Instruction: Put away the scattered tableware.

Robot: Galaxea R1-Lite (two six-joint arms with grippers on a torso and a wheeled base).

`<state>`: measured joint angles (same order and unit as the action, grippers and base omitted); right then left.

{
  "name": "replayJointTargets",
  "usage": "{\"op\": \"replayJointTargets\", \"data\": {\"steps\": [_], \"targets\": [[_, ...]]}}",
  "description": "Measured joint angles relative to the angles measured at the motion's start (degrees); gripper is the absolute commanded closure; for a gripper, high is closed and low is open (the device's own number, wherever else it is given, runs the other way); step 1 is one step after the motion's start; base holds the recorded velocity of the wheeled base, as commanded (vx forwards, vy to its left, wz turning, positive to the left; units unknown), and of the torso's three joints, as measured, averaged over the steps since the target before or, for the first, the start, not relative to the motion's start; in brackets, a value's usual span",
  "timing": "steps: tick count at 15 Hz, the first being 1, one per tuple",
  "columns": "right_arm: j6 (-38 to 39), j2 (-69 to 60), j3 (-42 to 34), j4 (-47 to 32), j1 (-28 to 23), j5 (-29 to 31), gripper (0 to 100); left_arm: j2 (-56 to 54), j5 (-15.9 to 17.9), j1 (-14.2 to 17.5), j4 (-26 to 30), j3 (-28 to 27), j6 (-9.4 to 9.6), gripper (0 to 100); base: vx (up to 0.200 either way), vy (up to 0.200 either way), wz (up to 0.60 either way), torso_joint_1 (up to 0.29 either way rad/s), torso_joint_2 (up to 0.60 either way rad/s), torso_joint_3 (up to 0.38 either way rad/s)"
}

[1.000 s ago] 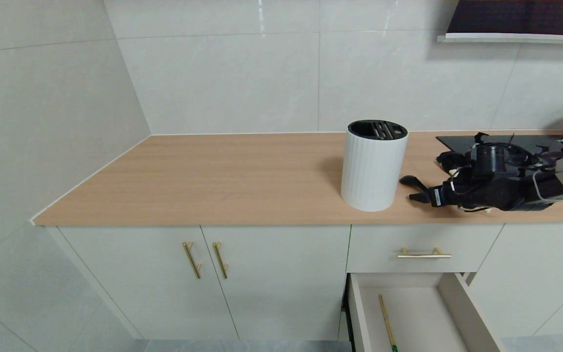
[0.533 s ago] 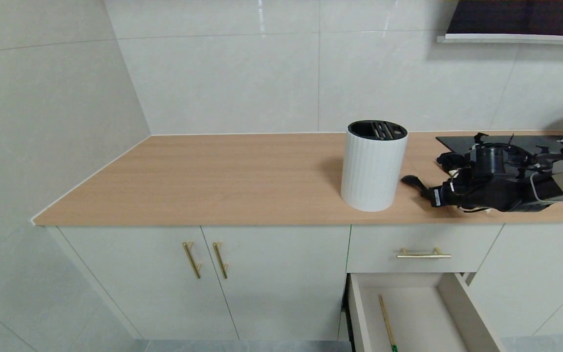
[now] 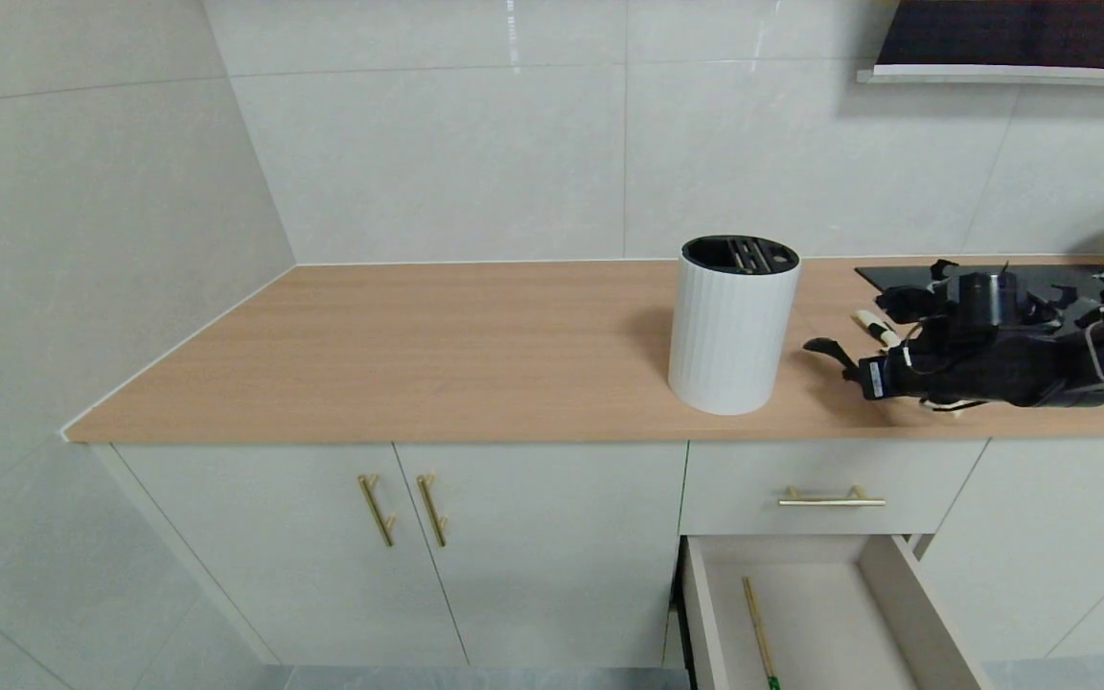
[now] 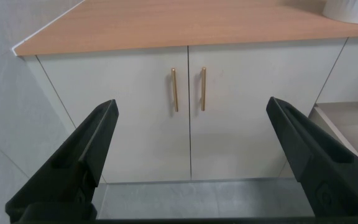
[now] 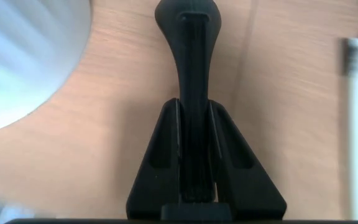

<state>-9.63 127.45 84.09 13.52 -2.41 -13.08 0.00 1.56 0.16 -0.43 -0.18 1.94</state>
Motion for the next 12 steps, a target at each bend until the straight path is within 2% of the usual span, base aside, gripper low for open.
{"op": "replayJointTargets", "data": {"steps": [10, 12], "targets": [[4.7, -32.5, -44.4, 0.5, 0.8, 1.2, 100, 0.0, 0.0, 0.0, 0.0, 0.0, 0.0, 0, 0.0, 0.0, 0.0, 0.0, 0.0, 0.0], [5.0, -35.4, -49.9, 0.6, 1.6, 3.5, 100, 0.0, 0.0, 0.0, 0.0, 0.0, 0.0, 0, 0.0, 0.0, 0.0, 0.0, 0.0, 0.0]]}}
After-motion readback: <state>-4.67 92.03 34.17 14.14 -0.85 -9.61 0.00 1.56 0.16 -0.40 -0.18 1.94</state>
